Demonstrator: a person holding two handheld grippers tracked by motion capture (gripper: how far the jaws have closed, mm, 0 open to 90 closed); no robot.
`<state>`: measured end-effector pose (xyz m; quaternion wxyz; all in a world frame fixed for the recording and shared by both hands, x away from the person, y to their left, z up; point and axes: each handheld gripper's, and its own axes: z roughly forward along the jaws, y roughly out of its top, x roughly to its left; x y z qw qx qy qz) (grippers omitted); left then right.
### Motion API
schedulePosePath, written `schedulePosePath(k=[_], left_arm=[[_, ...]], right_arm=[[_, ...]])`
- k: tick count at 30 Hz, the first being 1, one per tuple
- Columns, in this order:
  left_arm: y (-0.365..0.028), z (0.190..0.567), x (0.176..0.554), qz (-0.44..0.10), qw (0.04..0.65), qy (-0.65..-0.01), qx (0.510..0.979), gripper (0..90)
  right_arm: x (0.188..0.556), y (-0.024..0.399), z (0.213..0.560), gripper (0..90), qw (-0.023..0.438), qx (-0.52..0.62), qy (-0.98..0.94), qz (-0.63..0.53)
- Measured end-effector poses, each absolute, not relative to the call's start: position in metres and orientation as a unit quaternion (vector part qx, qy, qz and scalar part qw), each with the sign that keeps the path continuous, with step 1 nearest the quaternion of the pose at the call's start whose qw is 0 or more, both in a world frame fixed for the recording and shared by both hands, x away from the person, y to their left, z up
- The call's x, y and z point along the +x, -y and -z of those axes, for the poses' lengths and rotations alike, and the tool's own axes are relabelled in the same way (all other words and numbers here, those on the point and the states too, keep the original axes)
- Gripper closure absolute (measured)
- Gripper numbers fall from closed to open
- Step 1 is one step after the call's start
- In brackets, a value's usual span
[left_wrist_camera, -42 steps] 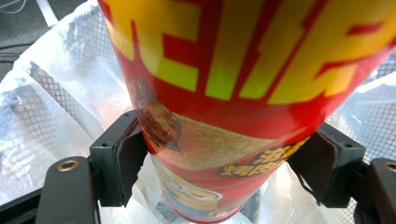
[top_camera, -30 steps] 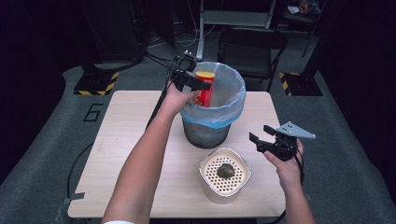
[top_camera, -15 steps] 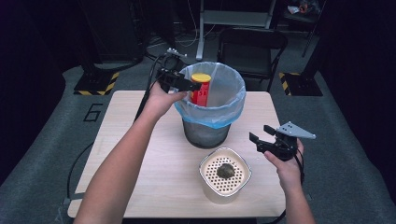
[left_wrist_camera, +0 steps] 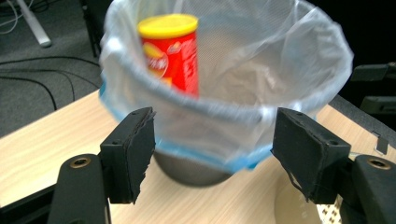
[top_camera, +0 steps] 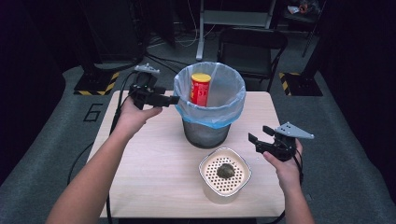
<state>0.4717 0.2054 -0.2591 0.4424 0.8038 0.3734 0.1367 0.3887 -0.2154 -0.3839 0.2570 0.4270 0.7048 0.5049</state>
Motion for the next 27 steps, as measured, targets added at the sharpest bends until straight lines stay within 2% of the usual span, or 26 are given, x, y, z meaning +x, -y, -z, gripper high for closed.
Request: schedulePosePath(k=[15, 27], left_arm=[[-0.248, 0.307, 0.444, -0.144, 0.439, -0.385, 0.799, 32.2], [-0.279, 0.362, 0.419, -0.139, 0.446, -0.4, 0.788, 31.8]], right_arm=[[0.391, 0.217, 0.388, 30.1, 0.257, 0.431, -0.707, -0.498], [0.394, 0.222, 0.396, 29.5, 0.26, 0.44, -0.707, -0.489]])
